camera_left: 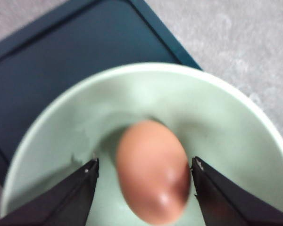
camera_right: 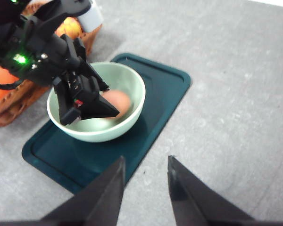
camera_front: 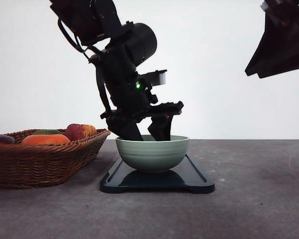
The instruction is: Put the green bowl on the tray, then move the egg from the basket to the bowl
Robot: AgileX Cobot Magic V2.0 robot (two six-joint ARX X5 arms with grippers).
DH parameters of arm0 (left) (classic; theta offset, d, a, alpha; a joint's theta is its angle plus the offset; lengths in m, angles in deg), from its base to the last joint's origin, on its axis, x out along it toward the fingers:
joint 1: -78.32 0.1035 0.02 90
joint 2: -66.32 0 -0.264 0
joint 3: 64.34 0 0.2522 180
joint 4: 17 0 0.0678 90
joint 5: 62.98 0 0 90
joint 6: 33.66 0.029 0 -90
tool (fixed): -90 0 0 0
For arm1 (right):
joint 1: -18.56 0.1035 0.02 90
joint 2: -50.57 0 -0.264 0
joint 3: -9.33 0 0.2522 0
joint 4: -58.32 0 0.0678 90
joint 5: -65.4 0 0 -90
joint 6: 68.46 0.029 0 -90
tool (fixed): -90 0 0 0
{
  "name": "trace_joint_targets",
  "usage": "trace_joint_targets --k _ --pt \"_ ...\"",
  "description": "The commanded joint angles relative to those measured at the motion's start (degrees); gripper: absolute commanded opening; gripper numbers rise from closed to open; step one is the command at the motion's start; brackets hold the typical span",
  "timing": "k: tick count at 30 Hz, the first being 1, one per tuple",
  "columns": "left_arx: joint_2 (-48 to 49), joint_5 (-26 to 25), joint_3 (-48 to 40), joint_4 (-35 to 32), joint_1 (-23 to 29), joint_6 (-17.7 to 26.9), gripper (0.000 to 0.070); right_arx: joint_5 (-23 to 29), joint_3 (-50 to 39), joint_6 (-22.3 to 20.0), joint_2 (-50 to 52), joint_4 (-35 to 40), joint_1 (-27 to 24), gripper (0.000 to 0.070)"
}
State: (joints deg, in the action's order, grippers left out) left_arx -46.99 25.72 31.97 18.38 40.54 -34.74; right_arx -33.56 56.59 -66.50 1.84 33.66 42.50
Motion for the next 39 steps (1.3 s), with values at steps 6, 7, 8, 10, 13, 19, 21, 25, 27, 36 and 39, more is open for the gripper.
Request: trace_joint_targets --k 6,7,8,10,13,19,21,25,27,36,39 --pt "0.09 0.18 11.88 14.82 0.01 0.24 0.0403 -0.01 0.68 0.61 0.54 0.47 0.28 0.0178" --pt "0.44 -0.01 12.88 16.9 0.18 0.21 0.0403 -0.01 0.68 0.61 0.54 0.35 0.28 0.0178" --pt "1.05 -0.63 13.35 18.35 0.43 -0.03 0.0403 -0.01 0.68 0.61 0.54 0.22 0.28 0.0178" --pt "2.81 -3.34 13.48 20.56 1.32 -1.18 0.0403 -0.01 0.68 0.61 0.54 -0.19 0.28 0.0178" --pt "6.24 -6.66 12.15 22.41 2.99 -2.1 0.0402 -0.03 0.68 0.61 0.54 -1.12 0.28 0.0178" --pt "17.77 -6.73 0.59 16.41 6.21 -2.36 0.0402 -0.01 0.68 0.57 0.54 -2.46 0.28 0.0178" --pt "22.52 -6.69 -4.8 12.7 7.37 -2.82 0.0402 -0.01 0.68 0.57 0.54 -2.45 0.28 0.0178" --pt "32.08 -6.67 -15.53 6.58 9.62 -4.62 0.0402 -0.01 0.68 0.57 0.54 -2.5 0.28 0.0178" --pt "36.51 -6.36 -20.31 5.03 10.83 -5.62 0.0402 -0.03 0.68 0.57 0.54 -2.56 0.28 0.0178" --pt "55.32 -5.75 -37.47 4.1 16.58 -8.64 0.0402 -0.03 0.68 0.33 0.54 -2.82 0.28 0.0178" --pt "60.2 -5.75 -41.76 4.07 18.01 -9.87 0.0402 -0.03 0.68 0.33 0.54 -2.8 0.28 0.0178"
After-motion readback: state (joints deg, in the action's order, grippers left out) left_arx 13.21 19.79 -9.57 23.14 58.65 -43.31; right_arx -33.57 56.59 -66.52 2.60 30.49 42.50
